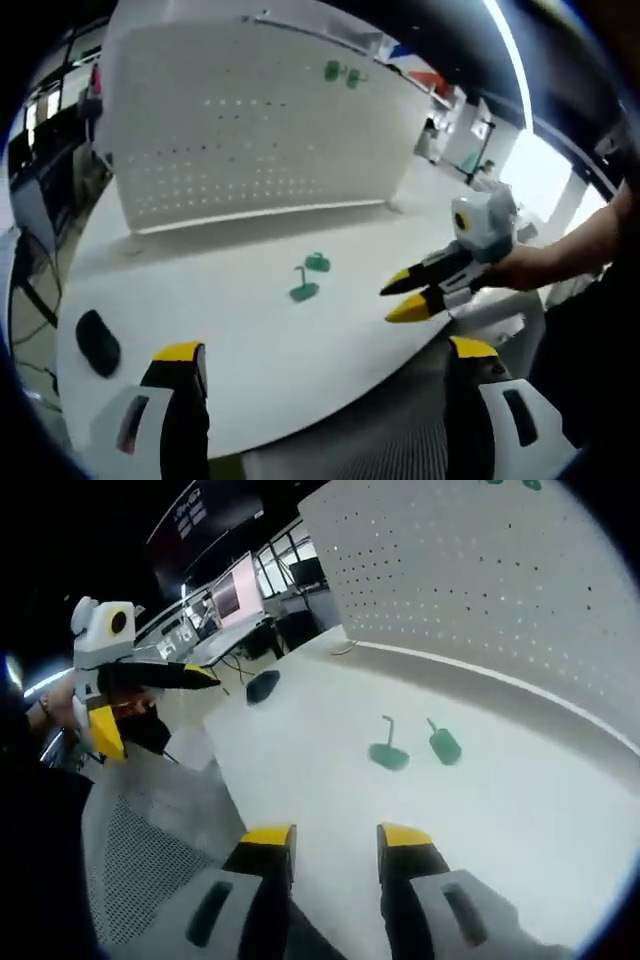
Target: Insert the hook assembly into the mounting plate slot until the hook locks in place.
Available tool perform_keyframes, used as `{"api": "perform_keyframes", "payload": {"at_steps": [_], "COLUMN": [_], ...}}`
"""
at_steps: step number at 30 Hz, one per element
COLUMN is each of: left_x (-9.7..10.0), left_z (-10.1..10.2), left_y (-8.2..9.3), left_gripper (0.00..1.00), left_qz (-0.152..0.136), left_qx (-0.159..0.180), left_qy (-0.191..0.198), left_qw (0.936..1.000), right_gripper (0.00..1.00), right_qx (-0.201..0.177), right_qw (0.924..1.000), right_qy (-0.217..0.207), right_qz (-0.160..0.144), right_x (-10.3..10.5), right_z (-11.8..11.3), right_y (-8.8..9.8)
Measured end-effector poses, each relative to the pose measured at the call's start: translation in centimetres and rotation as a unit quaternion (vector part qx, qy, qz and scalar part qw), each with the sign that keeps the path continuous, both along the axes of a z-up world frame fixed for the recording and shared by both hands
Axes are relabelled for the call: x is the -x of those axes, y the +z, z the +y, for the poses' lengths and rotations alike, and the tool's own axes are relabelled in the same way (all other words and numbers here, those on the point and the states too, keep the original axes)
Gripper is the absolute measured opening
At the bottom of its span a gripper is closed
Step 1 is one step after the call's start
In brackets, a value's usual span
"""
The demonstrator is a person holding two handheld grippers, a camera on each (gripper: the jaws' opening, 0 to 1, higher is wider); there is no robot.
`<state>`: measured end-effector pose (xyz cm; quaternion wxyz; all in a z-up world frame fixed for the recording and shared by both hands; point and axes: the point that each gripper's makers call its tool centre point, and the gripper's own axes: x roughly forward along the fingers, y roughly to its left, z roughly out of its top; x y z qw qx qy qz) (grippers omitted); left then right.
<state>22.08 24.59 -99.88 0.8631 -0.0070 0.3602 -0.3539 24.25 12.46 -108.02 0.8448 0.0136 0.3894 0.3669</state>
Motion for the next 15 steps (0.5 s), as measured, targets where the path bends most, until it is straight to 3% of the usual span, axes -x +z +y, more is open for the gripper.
{"api": "perform_keyframes", "payload": {"at_steps": [6,15], "left_x": [0.2,0.3], "left_z": [0.0,0.0], "left_y": [-0.1,-0.8], "left_gripper": [1.0,1.0], "left_qz": [0.005,0.022], "left_qx": [-0.003,0.003], "left_qy": [-0.004,0.009], "left_qw": [1.0,0.9997], "right_gripper": [0.29,0.28], "right_qx": [0.025,0.033], "right_qw": [0.9987,0.9967], "right_qy": [0.043,0.073], "right_qz": [-0.009,-0.012], "right_x": [-1.3,-4.6], "right_z": [1.2,2.5], "right_y": [-0.9,-1.7]}}
